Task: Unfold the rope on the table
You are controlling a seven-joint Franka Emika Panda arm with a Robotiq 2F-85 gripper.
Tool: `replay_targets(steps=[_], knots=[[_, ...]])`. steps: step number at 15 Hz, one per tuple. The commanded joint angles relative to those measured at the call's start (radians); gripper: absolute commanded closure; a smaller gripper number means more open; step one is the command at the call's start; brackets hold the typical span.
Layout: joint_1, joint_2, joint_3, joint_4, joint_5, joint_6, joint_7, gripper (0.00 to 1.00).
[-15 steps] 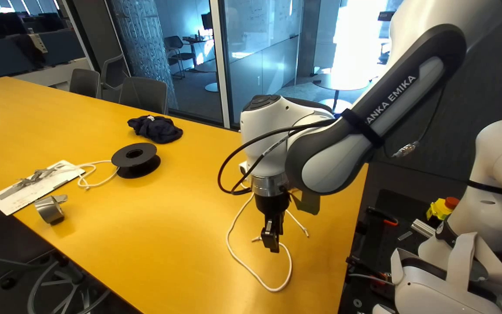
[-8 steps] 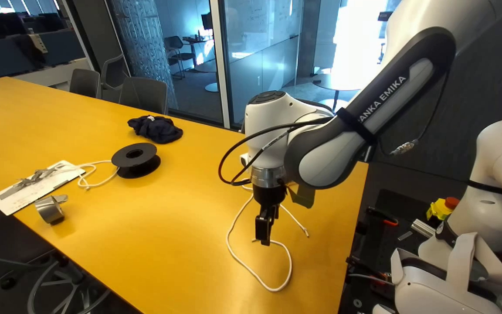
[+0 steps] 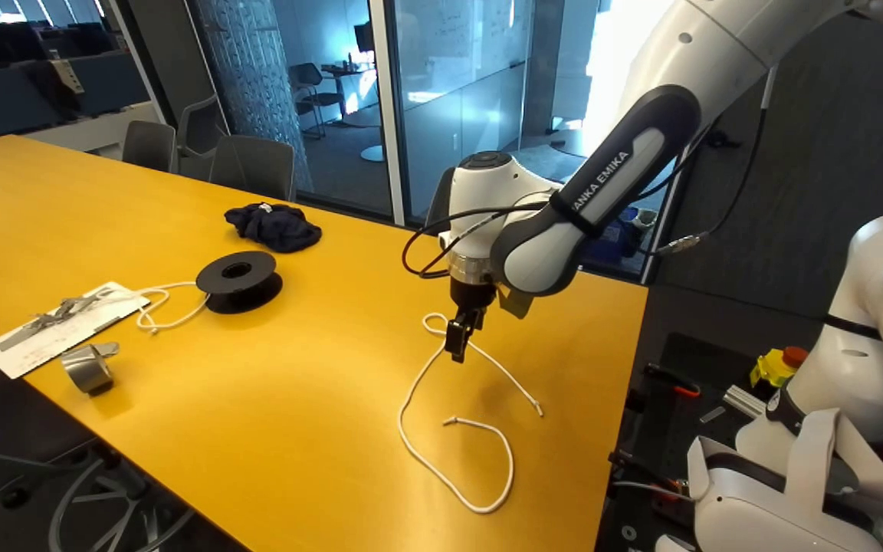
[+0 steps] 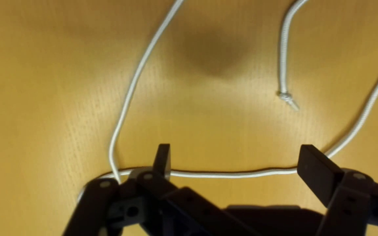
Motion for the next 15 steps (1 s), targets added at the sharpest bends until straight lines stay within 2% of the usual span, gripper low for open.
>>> replay_targets(steps=[1, 7, 15], knots=[[-0.027, 0.135, -0.054, 0.132, -0.047, 0.022, 0.004, 0.0], [-0.075, 0.329, -0.082, 0.327, 0.001, -0.014, -0.043, 0.0], [-0.114, 0.431, -0.081, 0.402, 0.011, -0.018, -0.073, 0.0]])
